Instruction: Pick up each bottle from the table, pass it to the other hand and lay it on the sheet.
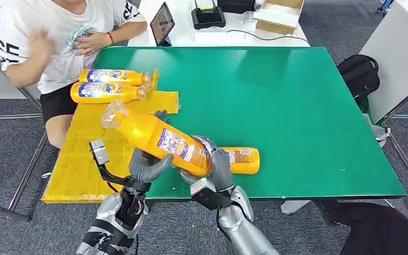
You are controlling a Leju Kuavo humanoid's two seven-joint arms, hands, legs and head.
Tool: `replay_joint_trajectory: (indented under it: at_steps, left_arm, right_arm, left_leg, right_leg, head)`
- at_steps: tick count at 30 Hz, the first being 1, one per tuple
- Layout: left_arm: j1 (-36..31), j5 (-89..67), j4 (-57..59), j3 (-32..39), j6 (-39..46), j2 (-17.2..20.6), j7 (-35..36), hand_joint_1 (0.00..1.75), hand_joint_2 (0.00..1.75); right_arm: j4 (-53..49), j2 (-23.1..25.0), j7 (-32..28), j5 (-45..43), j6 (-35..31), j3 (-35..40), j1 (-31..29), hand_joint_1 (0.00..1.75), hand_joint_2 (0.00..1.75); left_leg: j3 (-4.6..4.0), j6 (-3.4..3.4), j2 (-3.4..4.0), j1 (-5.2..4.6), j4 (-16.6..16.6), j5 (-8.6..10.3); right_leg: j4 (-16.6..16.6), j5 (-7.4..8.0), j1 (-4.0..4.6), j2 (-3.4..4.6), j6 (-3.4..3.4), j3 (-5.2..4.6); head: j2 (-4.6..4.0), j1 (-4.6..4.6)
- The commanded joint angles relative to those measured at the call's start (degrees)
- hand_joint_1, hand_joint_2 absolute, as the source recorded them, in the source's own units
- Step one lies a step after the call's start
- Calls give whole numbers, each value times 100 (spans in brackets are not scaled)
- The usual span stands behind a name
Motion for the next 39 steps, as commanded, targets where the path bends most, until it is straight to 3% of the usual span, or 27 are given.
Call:
replay_joint_trajectory:
  at_steps: [1, 20, 21, 22, 23, 39]
  left_arm:
    - [-336, 83, 609, -157, -82, 81, 109, 0, 175]
    - [-430, 195, 727, -47, 17, 37, 79, 0, 175]
    - [-427, 211, 712, -23, 24, 29, 68, 14, 175]
    - [-413, 246, 664, 14, 18, 12, 39, 68, 175]
    - [-409, 250, 618, 20, 3, 12, 17, 175, 175]
    - [-358, 109, 335, 113, 172, -52, -169, 175, 175]
  right_arm:
    - [920, 5, 4, 121, 127, 562, -346, 175, 175]
    - [1601, 61, 120, 280, 455, 937, -488, 175, 175]
    - [1633, 60, 129, 277, 491, 949, -501, 175, 175]
    - [1669, 60, 141, 275, 513, 961, -516, 175, 175]
    - [1704, 61, 151, 268, 568, 974, -531, 175, 175]
    - [1888, 61, 289, 302, 821, 1081, -625, 175, 175]
  left_leg:
    - [35, 8, 11, 0, -5, -10]
    - [29, 7, -7, 2, -6, -7]
    - [21, 5, -2, 3, -3, -6]
    - [26, 6, -3, 2, -3, -8]
    - [38, 9, -2, 3, -3, -13]
    - [22, 7, -11, 4, 0, -8]
  right_leg:
    - [-8, -7, 5, 2, -16, 33]
    - [-7, -10, 6, -16, -17, 32]
    - [-5, -7, 6, -9, -13, 22]
    - [-6, -9, 7, -11, -16, 28]
    - [-6, -14, 9, -12, -22, 40]
    - [-4, -12, 8, -21, -15, 24]
  head:
    - [0, -2]
    - [0, 0]
    - [0, 0]
    - [0, -2]
    - [0, 0]
    - [0, -2]
